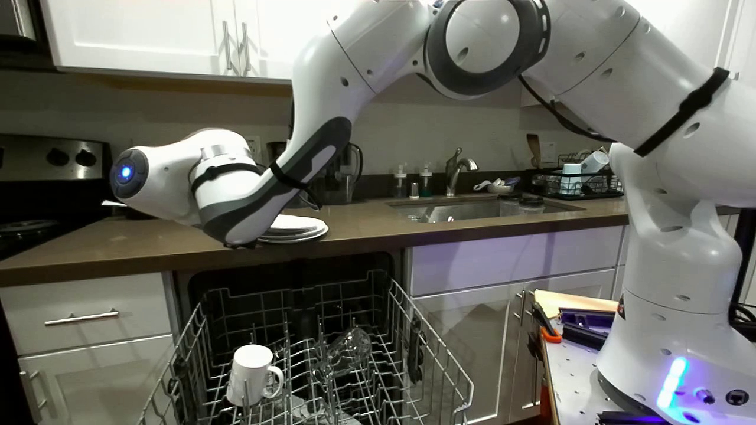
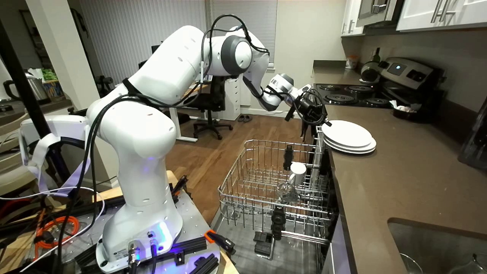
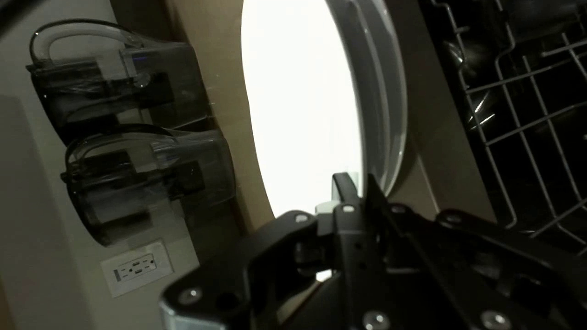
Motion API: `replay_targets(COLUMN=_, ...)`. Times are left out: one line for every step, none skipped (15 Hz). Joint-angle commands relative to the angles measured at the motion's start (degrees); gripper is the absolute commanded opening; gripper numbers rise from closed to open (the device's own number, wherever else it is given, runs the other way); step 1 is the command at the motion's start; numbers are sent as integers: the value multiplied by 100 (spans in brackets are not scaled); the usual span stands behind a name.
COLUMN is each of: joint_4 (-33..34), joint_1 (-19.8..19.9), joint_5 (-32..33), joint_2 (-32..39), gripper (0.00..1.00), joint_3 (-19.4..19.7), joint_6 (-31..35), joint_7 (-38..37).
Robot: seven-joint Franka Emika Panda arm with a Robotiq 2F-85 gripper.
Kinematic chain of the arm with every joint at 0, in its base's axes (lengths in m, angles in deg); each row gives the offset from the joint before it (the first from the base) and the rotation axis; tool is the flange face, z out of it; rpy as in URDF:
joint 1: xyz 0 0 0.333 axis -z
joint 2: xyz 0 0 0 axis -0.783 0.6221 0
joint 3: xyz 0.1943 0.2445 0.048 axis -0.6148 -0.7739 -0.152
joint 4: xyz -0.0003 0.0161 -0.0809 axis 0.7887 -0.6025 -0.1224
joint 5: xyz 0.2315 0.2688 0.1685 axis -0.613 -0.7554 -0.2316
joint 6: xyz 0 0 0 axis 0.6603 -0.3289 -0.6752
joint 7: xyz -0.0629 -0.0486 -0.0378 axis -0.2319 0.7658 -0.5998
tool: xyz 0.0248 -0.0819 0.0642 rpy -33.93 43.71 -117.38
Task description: Take the top white plate and put it in the dishwasher
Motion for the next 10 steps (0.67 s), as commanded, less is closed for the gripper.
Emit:
replay_targets(joint_4=-100, joint_1=-79, joint_5=261, joint_2=-128, gripper=2, joint_3=-1, joint_6=-204, joint_7=-350)
replay_targets(joint_4=-149, joint_1=-92, joint_5=280, joint_2=-172, gripper=2, joint_3=3, joint_6=-215, joint_7=-403)
replay_targets(joint_4=-175, joint_1=-113, joint_5=297, joint_2=-198, gripper=2, joint_3=13, joint_6=-252, joint_7=-450)
replay_targets(joint_4=-208, joint_1=-130, joint_5=318, joint_2=-230, gripper=2, joint_3=17, joint_6=-285, joint_7=-478)
replay_targets(joint_4=-239, joint_1=-154, joint_5=349, joint_2=-259, gripper=2, joint_3=23, joint_6=-343, joint_7=-513)
replay_targets(joint_4=-273, joint_1=-171, joint_5=381, joint_2=-296, gripper=2, joint_3=22, joint_6=-402, joint_7=-514)
replay_targets(joint_4=-307, joint_1=-189, joint_5=442, joint_2=-333, gripper=2, joint_3=23, joint_6=-474, joint_7=-508)
replay_targets(joint_4=-348, joint_1=-201, joint_5=517, joint_2=-377, gripper=2, joint_3=18, joint_6=-548, joint_7=-477)
replay_targets(joint_4=-384, joint_1=-193, joint_5=556, joint_2=-424, gripper=2, joint_3=-14, joint_6=-629, joint_7=-388)
replay_targets(joint_4=-401, joint_1=-187, joint_5=571, joint_2=-461, gripper=2, joint_3=-40, joint_6=-718, joint_7=-366)
